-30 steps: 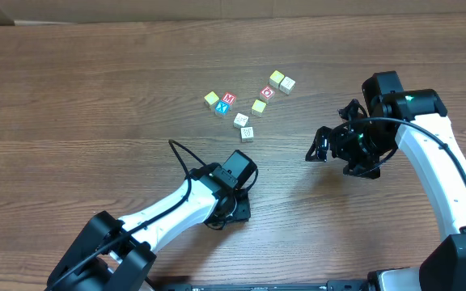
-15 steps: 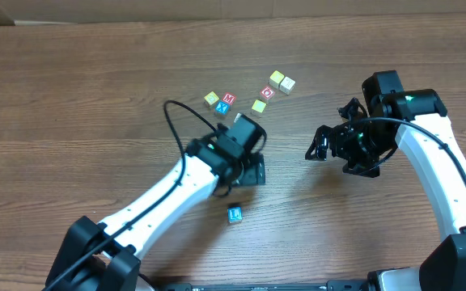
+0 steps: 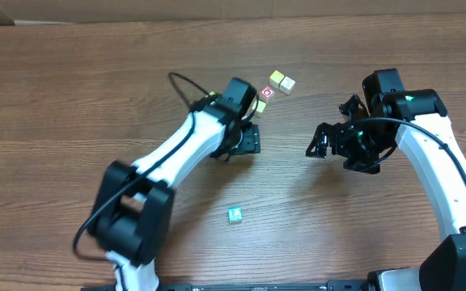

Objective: Flip 5 blocks

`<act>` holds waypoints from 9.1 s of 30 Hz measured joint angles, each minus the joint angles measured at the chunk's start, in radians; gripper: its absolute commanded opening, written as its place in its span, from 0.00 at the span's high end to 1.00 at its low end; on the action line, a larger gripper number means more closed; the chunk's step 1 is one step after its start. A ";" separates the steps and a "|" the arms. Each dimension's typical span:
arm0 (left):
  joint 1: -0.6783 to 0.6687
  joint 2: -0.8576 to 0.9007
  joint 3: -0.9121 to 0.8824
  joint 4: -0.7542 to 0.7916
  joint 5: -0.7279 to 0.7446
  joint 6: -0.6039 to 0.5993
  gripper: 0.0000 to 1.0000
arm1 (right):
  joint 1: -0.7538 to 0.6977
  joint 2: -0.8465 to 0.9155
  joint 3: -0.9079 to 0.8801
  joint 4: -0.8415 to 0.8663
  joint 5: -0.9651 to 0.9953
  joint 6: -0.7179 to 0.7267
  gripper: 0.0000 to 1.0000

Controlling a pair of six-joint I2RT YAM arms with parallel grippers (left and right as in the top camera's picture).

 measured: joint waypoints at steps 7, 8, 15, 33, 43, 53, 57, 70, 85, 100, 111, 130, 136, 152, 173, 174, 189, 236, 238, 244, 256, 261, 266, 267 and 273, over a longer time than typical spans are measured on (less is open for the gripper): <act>-0.003 0.159 0.154 -0.037 0.004 0.032 0.35 | 0.000 0.000 0.000 0.000 0.011 0.000 0.00; -0.003 0.172 0.168 -0.039 0.004 0.034 0.37 | 0.000 0.000 0.000 0.000 0.011 0.000 0.00; -0.003 0.208 0.208 -0.035 0.003 0.051 0.59 | 0.000 0.000 0.000 0.000 0.014 0.000 0.00; -0.003 0.208 0.220 -0.048 -0.020 0.060 0.87 | 0.000 0.000 0.000 0.000 0.013 0.000 0.00; -0.003 0.204 0.359 -0.235 -0.047 0.060 0.96 | 0.000 0.000 0.000 -0.002 0.014 0.000 0.00; -0.041 0.022 0.359 -0.476 -0.204 -0.028 0.96 | 0.000 0.000 0.000 -0.013 0.013 0.000 0.00; -0.097 -0.137 0.230 -0.457 -0.257 -0.090 0.96 | 0.000 0.000 0.000 -0.022 0.014 -0.001 0.00; -0.241 -0.631 -0.462 -0.255 -0.215 -0.367 0.96 | 0.000 0.000 0.001 -0.034 0.014 0.000 0.00; -0.240 -0.676 -0.773 0.038 -0.035 -0.469 0.96 | 0.000 0.000 0.001 -0.049 0.014 -0.001 0.00; -0.240 -0.658 -0.774 0.106 -0.084 -0.468 0.95 | 0.000 0.000 0.001 -0.052 0.014 -0.001 0.00; -0.240 -0.592 -0.773 0.158 -0.095 -0.468 0.93 | 0.000 0.000 0.001 -0.053 0.014 0.000 0.00; -0.240 -0.584 -0.773 0.166 -0.106 -0.465 0.64 | 0.000 0.000 0.001 -0.052 0.014 0.000 0.00; -0.240 -0.584 -0.758 0.161 -0.111 -0.461 0.63 | 0.000 0.000 0.001 -0.053 0.014 0.000 0.00; -0.240 -0.584 -0.592 -0.126 -0.185 -0.439 0.96 | 0.000 0.000 0.001 -0.052 0.014 0.000 0.00; -0.239 -0.584 -0.715 0.001 -0.188 -0.439 0.96 | 0.000 0.000 0.001 -0.057 0.020 -0.026 0.05; -0.238 -0.584 -0.715 0.006 -0.188 -0.439 0.96 | 0.000 0.000 0.001 -0.056 0.020 -0.026 0.05; -0.238 -0.454 -0.716 0.075 -0.188 -0.438 0.96 | 0.000 0.000 0.001 -0.063 0.021 -0.026 0.04; 0.104 -0.241 -0.224 0.150 -0.063 0.180 0.48 | 0.000 0.000 0.001 -0.050 0.021 -0.027 0.00; 0.109 -0.167 -0.134 0.116 -0.038 0.239 0.49 | 0.000 0.000 0.001 -0.049 0.021 -0.027 0.00; 0.091 0.055 0.121 0.017 0.009 0.385 0.49 | 0.000 0.000 0.001 -0.048 0.021 -0.027 0.00; 0.084 0.253 0.280 0.003 0.049 0.517 0.49 | 0.000 0.000 0.001 -0.049 0.021 -0.027 0.00; 0.084 0.255 0.280 0.013 0.049 0.532 0.61 | 0.000 0.000 0.001 -0.046 0.021 -0.027 0.00; 0.084 0.255 0.280 0.013 0.048 0.535 0.74 | 0.000 0.000 0.001 -0.045 0.021 -0.027 0.00; 0.084 0.255 0.280 0.013 0.049 0.534 0.76 | 0.000 0.000 0.001 -0.045 0.021 -0.027 0.00; 0.084 0.255 0.282 0.010 0.048 0.530 0.82 | 0.000 0.000 0.001 -0.045 0.021 -0.026 0.00</act>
